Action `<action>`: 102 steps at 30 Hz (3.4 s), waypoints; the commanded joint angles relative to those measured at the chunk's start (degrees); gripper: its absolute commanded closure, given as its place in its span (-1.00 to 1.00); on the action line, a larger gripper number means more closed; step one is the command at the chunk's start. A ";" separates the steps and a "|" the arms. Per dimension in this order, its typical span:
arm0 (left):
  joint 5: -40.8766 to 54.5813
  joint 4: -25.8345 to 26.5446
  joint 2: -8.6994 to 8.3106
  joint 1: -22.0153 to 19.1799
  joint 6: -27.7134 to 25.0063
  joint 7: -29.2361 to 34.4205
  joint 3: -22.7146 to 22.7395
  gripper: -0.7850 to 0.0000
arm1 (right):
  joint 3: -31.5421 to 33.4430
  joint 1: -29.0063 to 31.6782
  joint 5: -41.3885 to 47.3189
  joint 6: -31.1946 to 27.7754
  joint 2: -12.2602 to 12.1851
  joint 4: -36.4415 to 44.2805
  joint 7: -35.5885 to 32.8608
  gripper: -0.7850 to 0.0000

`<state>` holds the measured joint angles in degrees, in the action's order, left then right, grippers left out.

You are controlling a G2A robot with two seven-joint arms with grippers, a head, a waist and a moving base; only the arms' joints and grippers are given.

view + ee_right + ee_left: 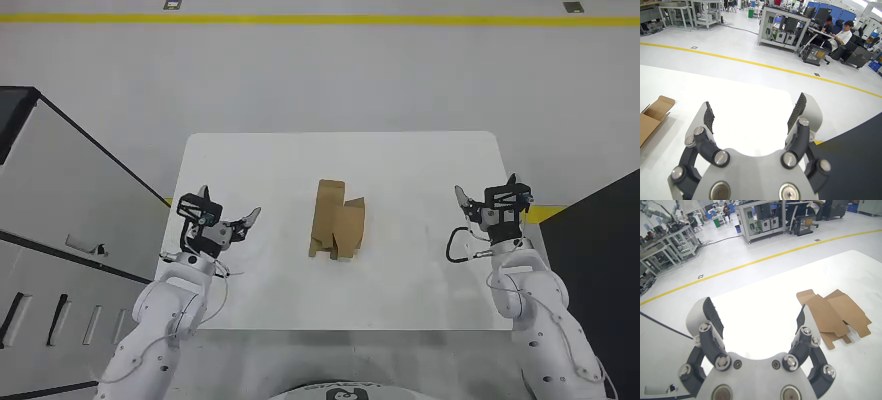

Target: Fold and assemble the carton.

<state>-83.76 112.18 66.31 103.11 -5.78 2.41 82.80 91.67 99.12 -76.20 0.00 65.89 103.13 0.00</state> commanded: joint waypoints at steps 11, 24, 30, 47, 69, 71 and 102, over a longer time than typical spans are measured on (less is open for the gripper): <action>-13.03 -3.17 1.13 -1.31 2.73 0.28 -13.64 -1.00 | 0.00 0.00 0.00 0.00 0.00 0.00 0.00 -1.00; -15.07 -4.28 1.34 -1.41 3.70 0.60 -15.46 -1.00 | 0.00 0.00 0.00 0.00 0.00 0.00 0.00 -1.00; -21.92 -7.09 2.58 -3.96 9.60 4.97 -22.31 -1.00 | 0.00 0.00 0.00 0.00 0.00 0.00 0.00 -1.00; -31.22 -9.97 3.97 -7.07 14.28 11.88 -28.23 -1.00 | 0.00 0.00 0.00 0.00 0.00 0.00 0.00 -1.00; -41.22 -14.16 6.79 -12.31 17.15 24.28 -35.33 -1.00 | 0.00 0.00 0.00 0.00 0.00 0.00 0.00 -1.00; -41.22 -14.40 7.30 -12.93 17.46 26.29 -36.11 -1.00 | 0.00 0.00 0.00 0.00 0.00 0.00 0.00 -1.00; -42.06 -17.87 9.45 -14.28 17.66 29.08 -38.03 -0.55 | 0.00 0.00 0.00 0.00 0.00 0.00 0.00 -1.00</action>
<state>-125.71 94.48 75.67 88.94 11.83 31.43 44.85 91.67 99.12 -76.20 0.00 65.89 103.13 0.00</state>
